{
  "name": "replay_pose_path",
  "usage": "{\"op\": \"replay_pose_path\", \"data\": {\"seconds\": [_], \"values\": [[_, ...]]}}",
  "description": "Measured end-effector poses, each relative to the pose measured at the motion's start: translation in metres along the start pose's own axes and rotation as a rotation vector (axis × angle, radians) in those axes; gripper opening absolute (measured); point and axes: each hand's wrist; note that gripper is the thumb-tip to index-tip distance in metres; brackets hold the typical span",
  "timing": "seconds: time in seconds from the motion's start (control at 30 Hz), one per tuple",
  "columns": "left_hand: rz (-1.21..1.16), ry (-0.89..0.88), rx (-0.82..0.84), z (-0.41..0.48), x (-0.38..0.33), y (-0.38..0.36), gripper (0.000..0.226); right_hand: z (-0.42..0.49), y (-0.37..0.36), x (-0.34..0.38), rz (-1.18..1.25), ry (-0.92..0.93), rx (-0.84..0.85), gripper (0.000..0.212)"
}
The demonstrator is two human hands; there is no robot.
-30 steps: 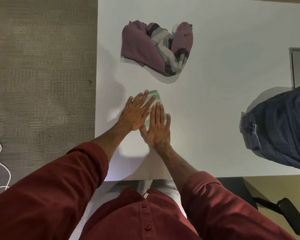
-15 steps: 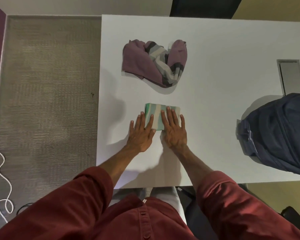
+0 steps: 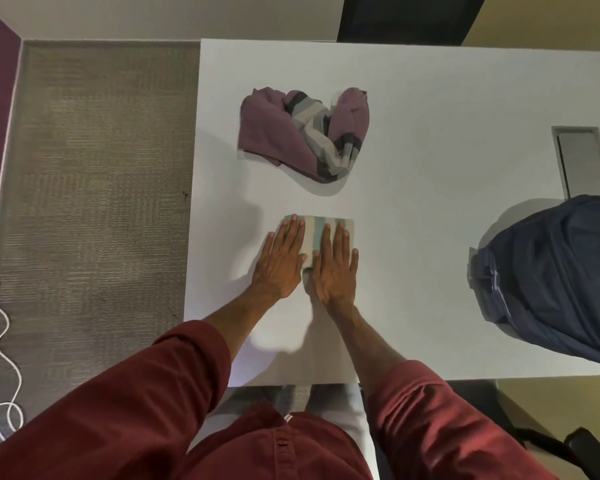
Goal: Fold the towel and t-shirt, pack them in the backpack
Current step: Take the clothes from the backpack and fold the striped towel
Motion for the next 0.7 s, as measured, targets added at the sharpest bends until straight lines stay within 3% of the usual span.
{"op": "replay_pose_path", "data": {"seconds": [0.27, 0.7], "values": [[0.015, 0.029, 0.041, 0.012, -0.012, -0.012, 0.073, 0.012, -0.007, -0.038, -0.184, 0.084, 0.004, 0.074], [-0.122, 0.081, 0.205, 0.085, -0.079, -0.026, 0.085, 0.065, 0.035, -0.112, -0.106, 0.037, 0.041, 0.064]]}}
Point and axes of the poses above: each hand's wrist, its own z-axis towards the middle knuckle, its own y-axis out of the back of the hand, x = y × z, and after that the axes turned 4 degrees about -x, right-handed
